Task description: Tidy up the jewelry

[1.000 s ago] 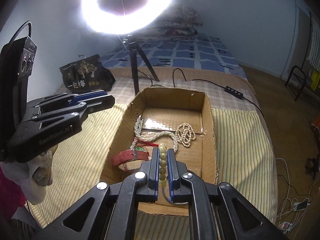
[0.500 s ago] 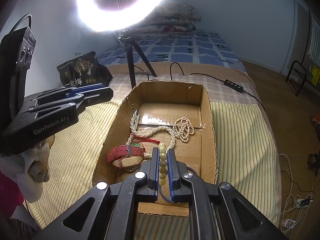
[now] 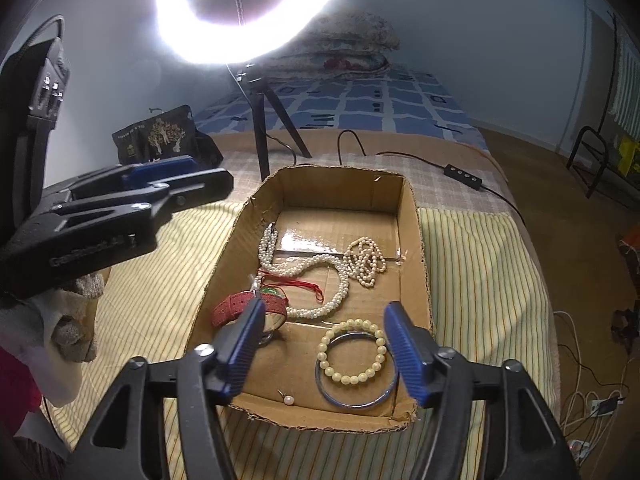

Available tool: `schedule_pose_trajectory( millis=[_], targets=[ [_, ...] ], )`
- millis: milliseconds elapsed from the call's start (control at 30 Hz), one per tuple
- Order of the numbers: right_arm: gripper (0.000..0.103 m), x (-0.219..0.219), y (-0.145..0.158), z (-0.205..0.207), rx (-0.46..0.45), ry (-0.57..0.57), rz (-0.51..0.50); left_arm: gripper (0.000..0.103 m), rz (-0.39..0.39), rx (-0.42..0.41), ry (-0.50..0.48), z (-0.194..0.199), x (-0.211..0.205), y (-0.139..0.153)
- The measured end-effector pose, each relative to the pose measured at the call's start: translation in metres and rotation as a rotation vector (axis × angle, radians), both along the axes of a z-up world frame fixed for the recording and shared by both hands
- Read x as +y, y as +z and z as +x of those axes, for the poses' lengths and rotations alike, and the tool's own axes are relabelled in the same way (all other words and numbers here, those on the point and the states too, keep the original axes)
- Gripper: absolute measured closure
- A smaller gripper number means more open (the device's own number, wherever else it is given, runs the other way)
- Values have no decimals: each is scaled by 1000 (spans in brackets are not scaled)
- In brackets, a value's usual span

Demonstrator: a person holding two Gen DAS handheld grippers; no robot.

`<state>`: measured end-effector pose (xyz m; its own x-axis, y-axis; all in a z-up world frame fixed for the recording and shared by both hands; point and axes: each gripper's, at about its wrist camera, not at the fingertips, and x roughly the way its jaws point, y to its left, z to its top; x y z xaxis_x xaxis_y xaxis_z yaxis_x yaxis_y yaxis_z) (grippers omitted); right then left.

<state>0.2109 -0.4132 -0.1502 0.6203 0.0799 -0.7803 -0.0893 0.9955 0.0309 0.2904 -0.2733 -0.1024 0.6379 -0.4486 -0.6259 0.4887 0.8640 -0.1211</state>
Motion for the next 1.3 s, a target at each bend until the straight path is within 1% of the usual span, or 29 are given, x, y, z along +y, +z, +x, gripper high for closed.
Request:
schedule_pose_trajectory(
  millis=[33, 233, 333, 500, 667, 800, 1000, 1067, 1100, 1200, 1233, 1267, 1300],
  targets=[
    [30, 0, 0, 0, -1, -4, 0, 42, 0, -2, 4, 0, 1, 1],
    [17, -2, 3, -5, -20, -35, -14, 40, 2, -6, 12, 0, 5, 4],
    [15, -1, 5, -6, -27, -51, -20, 37, 6, -16, 12, -4, 8, 6],
    [13, 1, 11, -12, -40, -68, -18, 36, 15, -34, 15, -12, 13, 13],
    [13, 5, 17, -18, -50, -78, -26, 36, 15, -46, 24, -21, 24, 22],
    [13, 9, 27, -25, -68, -101, -33, 36, 17, -63, 34, -31, 35, 32],
    [12, 14, 47, -41, -104, -132, -40, 35, -4, -86, 54, -50, 54, 51],
    [12, 17, 56, -48, -120, -140, -46, 27, -6, -103, 62, -61, 61, 60],
    [12, 18, 59, -52, -128, -145, -50, 25, -9, -114, 64, -66, 65, 64],
    [12, 22, 71, -64, -157, -157, -68, 24, -11, -135, 71, -83, 74, 75],
    [11, 24, 75, -69, -168, -164, -77, 24, -13, -136, 74, -86, 77, 77],
    [8, 26, 78, -72, -177, -169, -85, 24, -17, -138, 79, -92, 80, 80],
    [0, 28, 82, -77, -189, -178, -94, 23, -22, -139, 85, -99, 84, 84]
  ],
)
